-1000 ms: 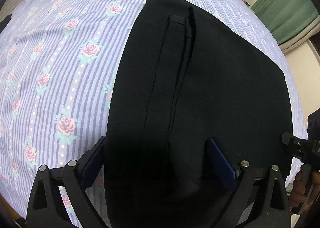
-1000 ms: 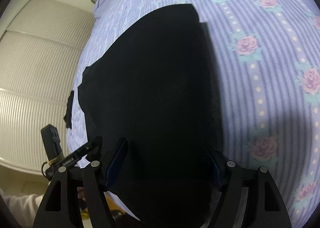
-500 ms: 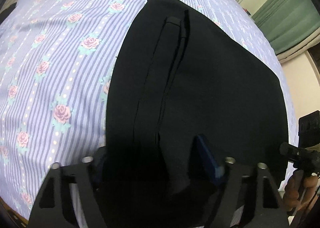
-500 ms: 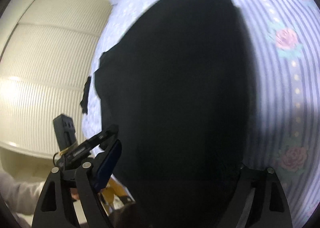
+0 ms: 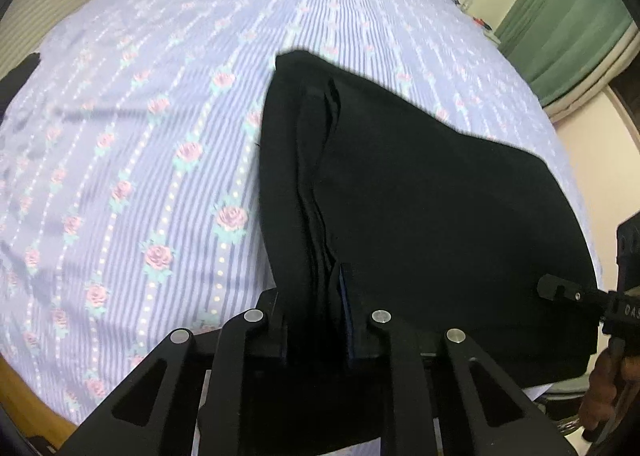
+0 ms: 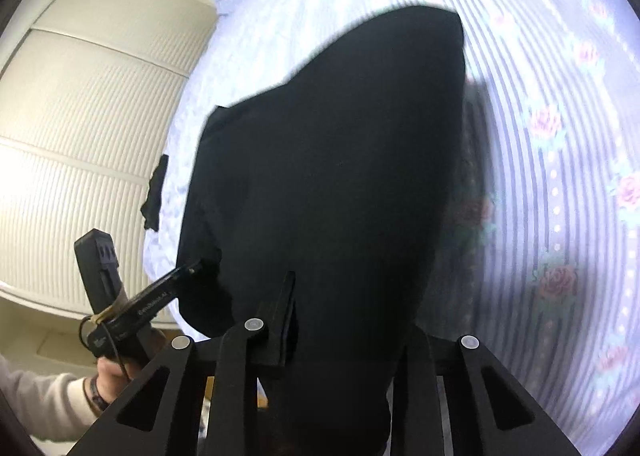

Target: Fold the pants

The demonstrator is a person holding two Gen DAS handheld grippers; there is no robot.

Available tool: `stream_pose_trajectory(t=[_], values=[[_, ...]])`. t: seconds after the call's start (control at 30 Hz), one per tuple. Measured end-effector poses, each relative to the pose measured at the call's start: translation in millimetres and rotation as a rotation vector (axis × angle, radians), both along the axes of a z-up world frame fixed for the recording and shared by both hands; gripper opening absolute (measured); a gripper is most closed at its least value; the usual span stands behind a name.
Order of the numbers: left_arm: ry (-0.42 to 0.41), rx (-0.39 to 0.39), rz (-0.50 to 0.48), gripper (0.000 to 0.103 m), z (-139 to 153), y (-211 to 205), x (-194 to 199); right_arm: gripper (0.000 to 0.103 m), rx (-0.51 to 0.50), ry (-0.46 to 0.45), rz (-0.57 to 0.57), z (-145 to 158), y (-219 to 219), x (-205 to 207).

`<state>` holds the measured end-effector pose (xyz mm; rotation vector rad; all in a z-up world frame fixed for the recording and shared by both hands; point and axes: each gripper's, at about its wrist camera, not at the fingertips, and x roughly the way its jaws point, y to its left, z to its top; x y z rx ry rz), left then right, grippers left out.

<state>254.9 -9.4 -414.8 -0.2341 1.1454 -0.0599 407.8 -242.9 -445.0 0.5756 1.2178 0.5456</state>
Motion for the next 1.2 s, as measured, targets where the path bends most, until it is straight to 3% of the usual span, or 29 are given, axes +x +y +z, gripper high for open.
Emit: stream_pose_trajectory(t=[0.17,0.43,0.67,0.9,1.2], values=[[-0.006,-0.012,-0.002,0.019,33.6,5.0,3.6,0.025,0.002,-0.037,-0.013,38.0,6.1,-5.7],[-0.013,0.031,-0.041,0.018,83.3,-4.1,8.3,0.025,0.006,-0.056,0.011,79.3,14.6,-6.9],[-0.039,0.011,-0.054,0.018,113.9,41.4,12.7,0.025,-0.019,-0.110,0.027,118.2,42.4,0.4],[-0.072,-0.032,-0.038,0.018,149.0,150.9,24.7,0.025,-0.053,-0.152,0.043,156.8,120.9,10.8],[-0.110,-0.022,0.036,0.018,196.5,359.8,34.5,0.025,-0.025,-0.203,0.123,200.6,316.9,43.6]])
